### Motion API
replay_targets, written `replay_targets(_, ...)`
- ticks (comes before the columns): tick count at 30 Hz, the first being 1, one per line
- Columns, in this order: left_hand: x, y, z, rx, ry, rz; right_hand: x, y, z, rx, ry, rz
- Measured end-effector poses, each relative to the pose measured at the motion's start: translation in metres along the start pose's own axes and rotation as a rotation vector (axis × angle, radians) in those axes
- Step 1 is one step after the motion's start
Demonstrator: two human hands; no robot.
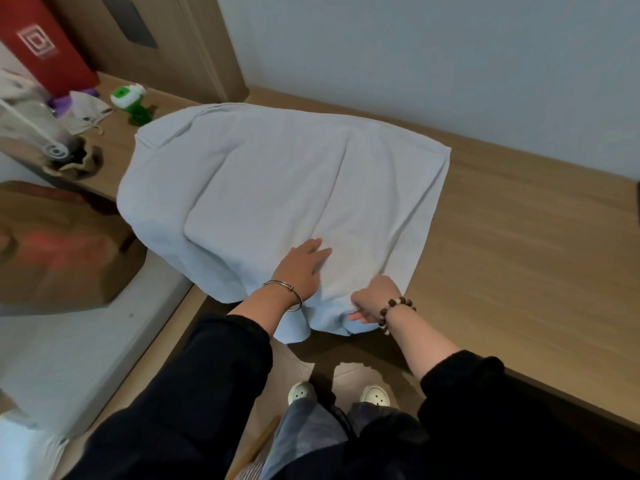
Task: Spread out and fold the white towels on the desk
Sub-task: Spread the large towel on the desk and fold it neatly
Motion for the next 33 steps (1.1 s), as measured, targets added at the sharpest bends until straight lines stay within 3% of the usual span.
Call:
replay_targets(3,0.000,-0.001,0.003,-0.061,-0.028,0.036,0.000,-0.014,-0.012,-0.078,-0.047,-0.026)
replay_targets(8,0.004,-0.003,0.010,-0.172,-0.106,0.106,-0.003,-0.045,-0.051,0.284,0.019,-0.149)
replay_targets(12,0.004,0.001,0.008,-0.145,-0.112,0.132,-0.009,-0.047,-0.060,0.103,0.037,-0.329)
replay_targets(17,0.005,0.002,0.007,-0.134,-0.121,0.130,-0.016,-0.022,-0.074,-0.328,-0.078,-0.081)
replay_targets(20,0.005,0.003,0.006,-0.130,-0.119,0.107,-0.017,0.015,-0.085,0.038,-0.016,0.080)
replay_targets(24,0.007,0.002,0.006,-0.132,-0.099,0.088,-0.015,0.028,-0.100,0.451,0.160,-0.112)
replay_targets(28,0.006,0.001,0.007,-0.136,-0.080,0.070,-0.012,0.036,-0.103,0.708,0.253,-0.064)
replay_targets(30,0.007,0.001,0.007,-0.122,-0.073,0.063,-0.011,0.030,-0.107,0.600,0.206,-0.117)
replay_targets(33,0.007,0.002,0.007,-0.101,-0.062,0.059,-0.014,0.009,-0.111,0.226,0.072,-0.342)
Point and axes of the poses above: each hand's wrist, its own x-axis towards the middle knuckle, its own y-axis out of the palm, z = x × y, the point moved 6 cm from there along x, towards the middle knuckle, and after that the axes turned 15 degrees about -z, right-handed, at the moved point
